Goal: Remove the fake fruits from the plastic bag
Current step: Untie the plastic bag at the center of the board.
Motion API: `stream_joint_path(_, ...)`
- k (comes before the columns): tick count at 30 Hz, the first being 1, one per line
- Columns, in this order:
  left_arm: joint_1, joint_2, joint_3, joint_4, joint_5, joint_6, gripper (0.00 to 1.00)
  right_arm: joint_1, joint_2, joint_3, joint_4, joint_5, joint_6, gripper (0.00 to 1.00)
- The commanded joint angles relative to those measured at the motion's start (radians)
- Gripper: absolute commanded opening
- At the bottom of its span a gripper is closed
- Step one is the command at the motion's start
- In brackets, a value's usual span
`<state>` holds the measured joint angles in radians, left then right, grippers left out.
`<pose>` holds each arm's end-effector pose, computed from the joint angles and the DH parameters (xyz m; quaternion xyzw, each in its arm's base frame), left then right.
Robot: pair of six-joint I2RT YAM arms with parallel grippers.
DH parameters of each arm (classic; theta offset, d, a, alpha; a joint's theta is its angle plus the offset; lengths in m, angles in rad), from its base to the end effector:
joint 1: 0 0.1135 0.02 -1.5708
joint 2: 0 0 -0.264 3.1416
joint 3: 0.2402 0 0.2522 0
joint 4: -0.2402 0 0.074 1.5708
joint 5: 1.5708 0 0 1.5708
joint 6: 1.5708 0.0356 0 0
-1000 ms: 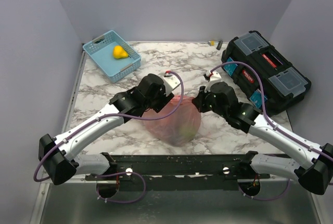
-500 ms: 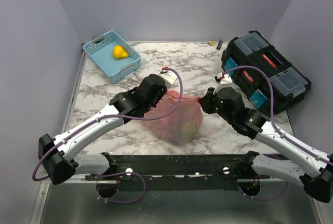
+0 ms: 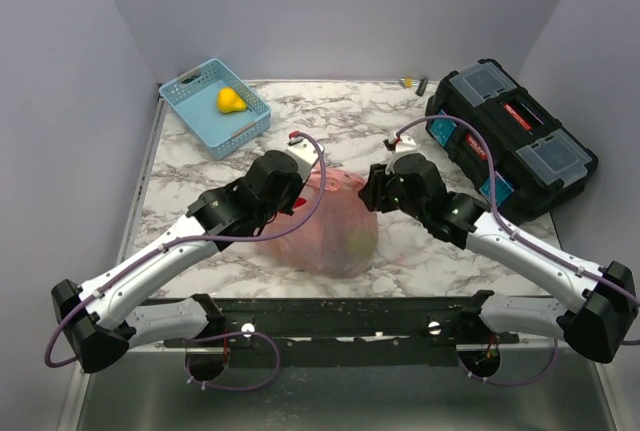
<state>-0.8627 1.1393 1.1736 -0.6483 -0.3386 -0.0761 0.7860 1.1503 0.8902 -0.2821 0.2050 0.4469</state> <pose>0.1653 -0.1748 0.3597 0.2637 0.8380 -0.0719 0.4724 0.1872 0.1772 0.2933 -0.0965 0.8621 0.2102 0.4508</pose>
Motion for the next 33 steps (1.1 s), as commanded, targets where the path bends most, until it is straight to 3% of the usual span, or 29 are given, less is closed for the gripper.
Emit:
stream_joint_path(1, 0.016, -0.11, -0.127, 0.152, 0.027, -0.011, 0.0, -0.001, 0.01, 0.103, -0.006, -0.101, -0.099, 0.48)
stream_joint_path(4, 0.022, -0.108, -0.126, 0.155, 0.057, 0.014, 0.0, 0.0, 0.0, 0.142, -0.038, -0.192, -0.19, 0.63)
stream_joint_path(7, 0.022, -0.087, -0.111, 0.127, 0.009, 0.016, 0.0, 0.0, -0.006, 0.164, -0.025, -0.302, -0.251, 0.7)
stream_joint_path(11, 0.022, -0.089, -0.116, 0.128, 0.004, 0.021, 0.0, 0.001, 0.024, 0.213, -0.024, -0.245, -0.297, 0.77)
stream_joint_path(14, 0.022, -0.107, -0.136, 0.148, 0.016, 0.034, 0.0, 0.001, 0.07, 0.264, -0.034, -0.097, -0.32, 0.77)
stream_joint_path(17, 0.022, -0.125, -0.147, 0.163, 0.0, 0.038, 0.0, 0.001, 0.107, 0.283, -0.021, -0.066, -0.34, 0.75)
stream_joint_path(21, 0.022, -0.148, -0.161, 0.19, -0.003, 0.038, 0.0, 0.001, 0.122, 0.257, 0.012, -0.164, -0.346, 0.67)
stream_joint_path(33, 0.021, -0.112, -0.154, 0.197, -0.013, 0.028, 0.0, 0.004, 0.193, 0.22, 0.137, -0.267, -0.276, 0.64)
